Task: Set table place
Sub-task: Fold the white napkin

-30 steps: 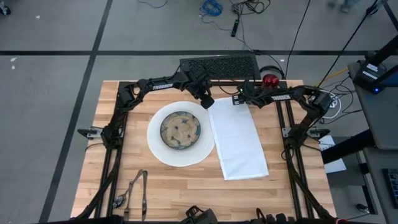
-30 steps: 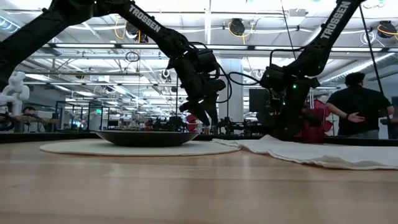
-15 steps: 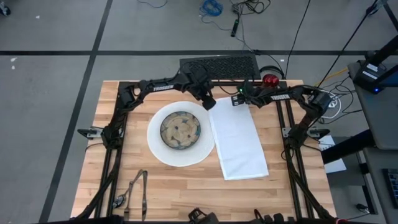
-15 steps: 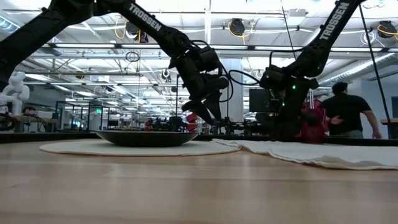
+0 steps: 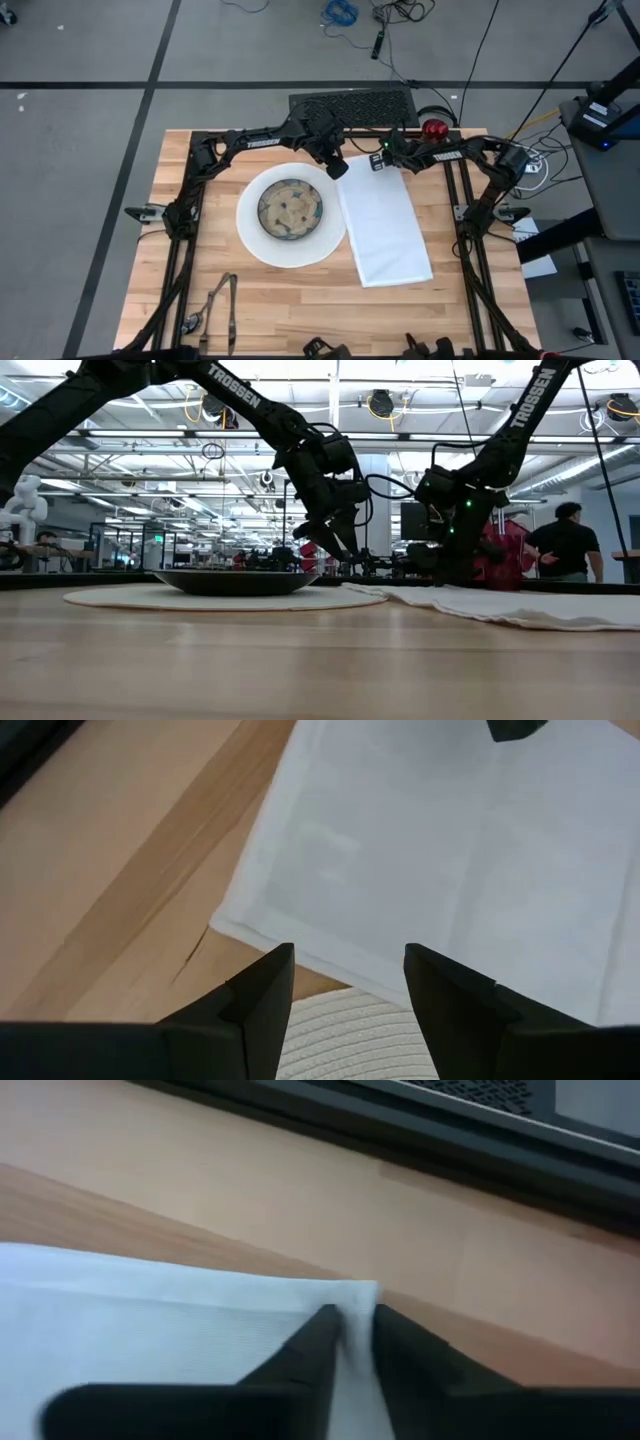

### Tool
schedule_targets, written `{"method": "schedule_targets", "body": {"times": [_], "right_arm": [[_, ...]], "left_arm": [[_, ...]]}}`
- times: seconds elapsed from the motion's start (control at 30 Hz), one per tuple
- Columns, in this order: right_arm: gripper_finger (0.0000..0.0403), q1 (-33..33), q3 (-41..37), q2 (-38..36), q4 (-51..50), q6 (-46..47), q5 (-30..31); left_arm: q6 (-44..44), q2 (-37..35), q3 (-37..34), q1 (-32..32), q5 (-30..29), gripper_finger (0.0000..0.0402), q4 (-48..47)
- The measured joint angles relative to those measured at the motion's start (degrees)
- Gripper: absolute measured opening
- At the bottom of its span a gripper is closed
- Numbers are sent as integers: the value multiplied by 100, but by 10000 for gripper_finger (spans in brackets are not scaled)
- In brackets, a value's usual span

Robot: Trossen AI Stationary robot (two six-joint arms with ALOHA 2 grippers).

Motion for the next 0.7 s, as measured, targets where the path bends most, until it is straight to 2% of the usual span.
{"method": "schedule_targets", "body": {"times": [0.1, 0.33, 0.57, 0.7], "right_arm": [[8, -6, -7, 11, 128, -141, -4], [1, 353, -17, -241, 213, -922, 35], [1, 1088, -16, -435, 507, -2323, 1049], [0, 1560, -16, -435, 660, -2965, 1192]], "left_arm": [[6, 0, 0, 4, 0, 177, 1], [369, 0, -2, 6, 2, 177, -81], [801, 0, -2, 6, 11, 178, -329], [1029, 0, -2, 6, 11, 179, -311]]}}
